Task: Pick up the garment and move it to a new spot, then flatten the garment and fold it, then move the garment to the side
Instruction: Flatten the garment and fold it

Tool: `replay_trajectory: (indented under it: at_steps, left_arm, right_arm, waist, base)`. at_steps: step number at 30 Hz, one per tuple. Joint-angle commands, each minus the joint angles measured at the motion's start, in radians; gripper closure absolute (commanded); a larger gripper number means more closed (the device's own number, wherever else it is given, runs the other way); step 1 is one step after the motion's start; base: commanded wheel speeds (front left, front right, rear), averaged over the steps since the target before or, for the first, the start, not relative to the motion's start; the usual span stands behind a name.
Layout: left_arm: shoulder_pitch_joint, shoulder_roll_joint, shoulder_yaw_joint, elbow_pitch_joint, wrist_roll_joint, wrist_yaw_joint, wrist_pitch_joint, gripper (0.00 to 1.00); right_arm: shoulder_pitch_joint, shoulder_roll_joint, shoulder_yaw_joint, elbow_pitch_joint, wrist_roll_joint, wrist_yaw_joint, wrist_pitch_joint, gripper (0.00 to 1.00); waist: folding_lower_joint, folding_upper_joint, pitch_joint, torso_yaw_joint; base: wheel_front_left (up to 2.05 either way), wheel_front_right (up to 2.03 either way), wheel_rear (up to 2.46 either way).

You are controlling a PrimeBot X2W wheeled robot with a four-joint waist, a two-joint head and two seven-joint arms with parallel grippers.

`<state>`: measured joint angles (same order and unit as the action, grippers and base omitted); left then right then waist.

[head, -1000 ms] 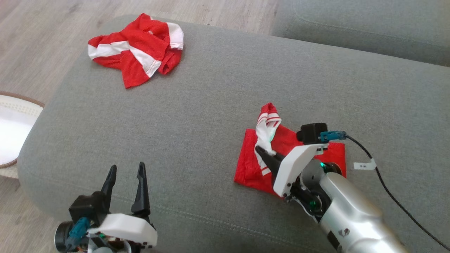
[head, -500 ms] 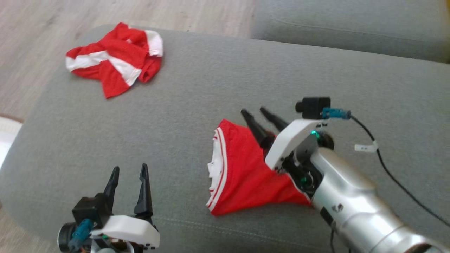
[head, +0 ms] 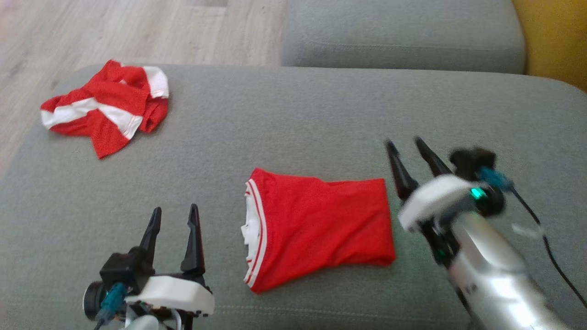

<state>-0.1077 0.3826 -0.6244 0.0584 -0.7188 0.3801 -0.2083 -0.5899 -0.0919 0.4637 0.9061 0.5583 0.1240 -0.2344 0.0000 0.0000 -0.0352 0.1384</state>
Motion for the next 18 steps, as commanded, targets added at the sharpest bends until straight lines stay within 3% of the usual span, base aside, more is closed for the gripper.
replay_trajectory:
  at_steps: [1,8,12,18]
  left_arm:
    - [-0.041,0.012,0.044,-0.012,0.009,-0.008,-0.016,0.00]
    - [0.014,0.033,0.069,0.032,0.009,-0.029,-0.039,0.00]
    - [0.050,0.044,0.085,0.050,0.013,-0.034,-0.046,0.00]
    - [0.084,0.050,0.091,0.066,0.009,-0.043,-0.048,0.00]
  right_arm:
    - [0.030,-0.015,-0.043,-0.036,-0.069,0.007,-0.021,0.00]
    - [0.267,0.012,-0.308,-0.232,-0.309,0.007,-0.027,0.00]
    - [0.402,0.037,-0.405,-0.394,-0.398,0.007,0.013,0.00]
    - [0.542,0.041,-0.423,-0.573,-0.358,0.007,0.075,0.00]
  waist:
    - [0.0000,0.0000,-0.015,-0.022]
    - [0.0000,0.0000,-0.034,-0.056]
    - [0.0000,0.0000,-0.044,-0.063]
    - [0.0000,0.0000,-0.058,-0.063]
  base:
    - [0.00,0.00,0.00]
    - [0.00,0.00,0.00]
    - [0.00,0.00,0.00]
    - [0.00,0.00,0.00]
